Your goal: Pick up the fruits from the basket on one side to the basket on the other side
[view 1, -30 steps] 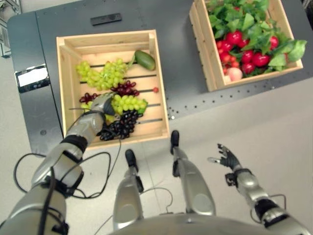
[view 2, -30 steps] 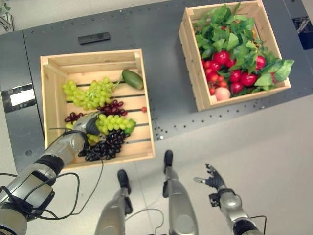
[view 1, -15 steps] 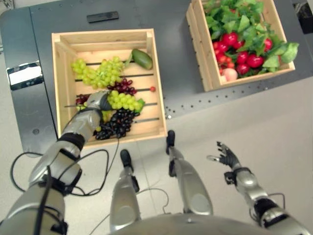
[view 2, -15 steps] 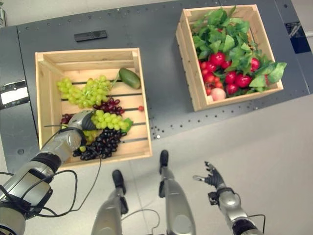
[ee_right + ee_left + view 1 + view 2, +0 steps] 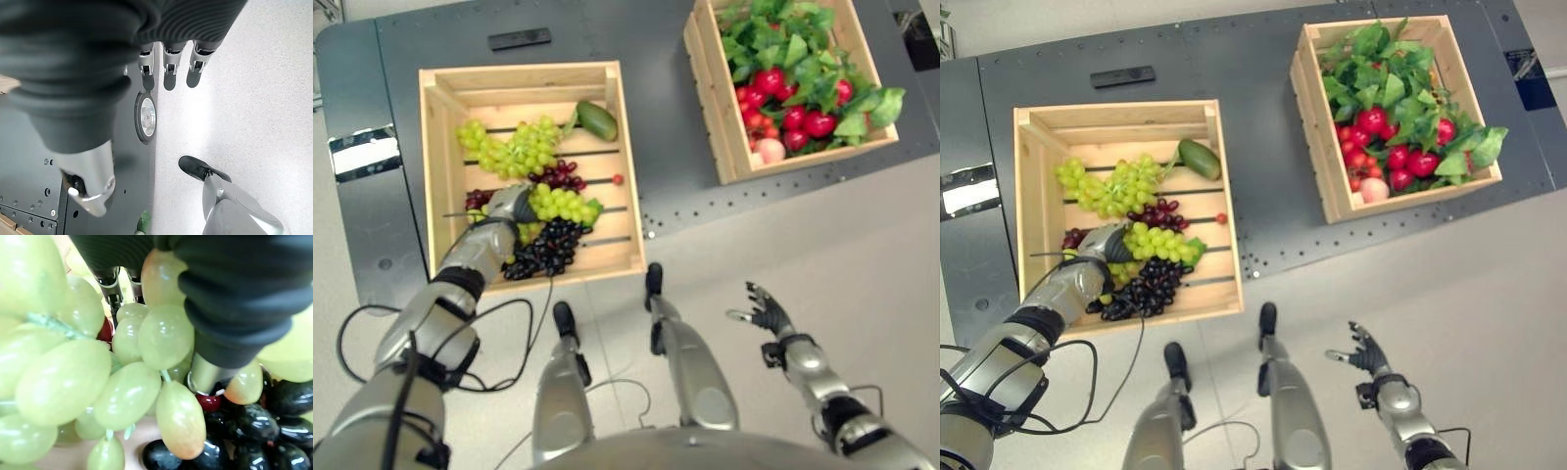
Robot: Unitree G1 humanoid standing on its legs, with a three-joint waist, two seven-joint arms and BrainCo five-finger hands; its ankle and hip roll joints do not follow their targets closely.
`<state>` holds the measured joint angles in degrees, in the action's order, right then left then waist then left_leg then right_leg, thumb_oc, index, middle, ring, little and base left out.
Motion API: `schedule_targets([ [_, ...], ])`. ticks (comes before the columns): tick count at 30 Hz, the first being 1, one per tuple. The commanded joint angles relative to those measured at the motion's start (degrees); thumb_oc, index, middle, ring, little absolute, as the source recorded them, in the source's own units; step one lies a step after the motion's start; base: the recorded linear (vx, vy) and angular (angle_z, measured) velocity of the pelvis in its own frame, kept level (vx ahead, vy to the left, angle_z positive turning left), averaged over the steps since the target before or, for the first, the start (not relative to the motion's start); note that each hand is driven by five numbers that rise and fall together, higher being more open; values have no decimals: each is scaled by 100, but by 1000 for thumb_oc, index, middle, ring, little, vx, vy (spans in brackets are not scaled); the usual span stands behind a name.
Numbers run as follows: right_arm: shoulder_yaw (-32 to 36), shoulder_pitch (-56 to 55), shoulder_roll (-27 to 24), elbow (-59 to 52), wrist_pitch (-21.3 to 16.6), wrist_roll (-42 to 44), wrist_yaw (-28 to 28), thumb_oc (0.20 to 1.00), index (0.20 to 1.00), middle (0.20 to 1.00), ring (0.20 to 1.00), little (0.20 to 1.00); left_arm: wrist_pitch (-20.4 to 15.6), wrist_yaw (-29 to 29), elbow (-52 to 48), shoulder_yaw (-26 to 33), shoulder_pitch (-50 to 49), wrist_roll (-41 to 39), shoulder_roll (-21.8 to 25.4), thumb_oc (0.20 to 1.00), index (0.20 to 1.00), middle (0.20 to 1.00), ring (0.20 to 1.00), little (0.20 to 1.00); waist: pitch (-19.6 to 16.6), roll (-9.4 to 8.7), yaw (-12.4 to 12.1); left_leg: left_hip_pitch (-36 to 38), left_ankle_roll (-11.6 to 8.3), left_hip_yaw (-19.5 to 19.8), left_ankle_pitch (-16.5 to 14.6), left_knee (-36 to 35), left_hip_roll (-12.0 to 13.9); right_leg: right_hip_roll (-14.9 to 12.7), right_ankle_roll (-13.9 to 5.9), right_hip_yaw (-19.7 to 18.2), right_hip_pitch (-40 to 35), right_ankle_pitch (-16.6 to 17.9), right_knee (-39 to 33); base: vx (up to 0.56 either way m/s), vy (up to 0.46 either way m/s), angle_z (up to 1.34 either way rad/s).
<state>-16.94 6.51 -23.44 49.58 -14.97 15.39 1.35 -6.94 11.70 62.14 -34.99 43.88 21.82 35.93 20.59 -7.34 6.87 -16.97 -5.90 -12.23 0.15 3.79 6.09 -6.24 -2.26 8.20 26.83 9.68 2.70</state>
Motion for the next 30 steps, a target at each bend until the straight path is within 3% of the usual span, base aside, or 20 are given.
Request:
schedule_targets([
  [1, -93, -79, -256, -318, -178, 113, 63, 1000, 1000, 1000, 1000, 1000, 48, -338, 370, 121, -849, 43, -267, 200, 200, 200, 200, 200, 115, -48, -150, -509, 315, 331, 57, 365, -97, 25, -436, 123, -27, -599, 659, 0, 0, 0],
  [7, -41, -162, -251, -265, -158, 70, 65, 1000, 1000, 1000, 1000, 1000, -78, -292, -247, 405, -1153, -291, -339, 200, 200, 200, 200, 200, 38, 57, -257, -358, 303, 344, 51, 323, -112, 4, -425, 158, -216, -631, 625, 0, 0, 0],
  [12, 244, -339, -307, -181, -145, 48, 65, 1000, 1000, 1000, 1000, 1000, -259, -499, -2119, 755, -1879, -330, 75, 200, 200, 200, 200, 200, -50, 265, -429, -128, 295, 409, 44, 239, -171, -39, -433, 257, -515, -686, 566, 17, -11, 8],
  [21, 631, -545, -295, 34, -110, -12, -45, 1000, 1000, 1000, 1000, 1000, -393, -834, -4062, 1890, -3008, -318, 786, 200, 200, 200, 200, 200, -214, 482, -621, 232, 263, 560, 162, -92, -253, -93, -459, 473, -985, -703, 282, 5, -6, 20],
  [23, 773, -640, -266, 160, -70, -30, -106, 1000, 1000, 1000, 1000, 1000, -441, -969, -4728, 2384, -3453, -323, 944, 200, 200, 200, 200, 200, -320, 531, -689, 357, 265, 588, 151, -160, -280, -107, -468, 517, -1143, -701, 205, 19, 7, 11],
  [30, 902, -713, -197, 427, -20, -55, -224, 1000, 1000, 1000, 1000, 1000, -551, -1059, -5399, 2968, -4017, -331, 948, 200, 200, 200, 200, 200, -529, 607, -746, 559, 269, 617, 137, -237, -332, -160, -476, 570, -1359, -724, 167, 21, 16, 7],
])
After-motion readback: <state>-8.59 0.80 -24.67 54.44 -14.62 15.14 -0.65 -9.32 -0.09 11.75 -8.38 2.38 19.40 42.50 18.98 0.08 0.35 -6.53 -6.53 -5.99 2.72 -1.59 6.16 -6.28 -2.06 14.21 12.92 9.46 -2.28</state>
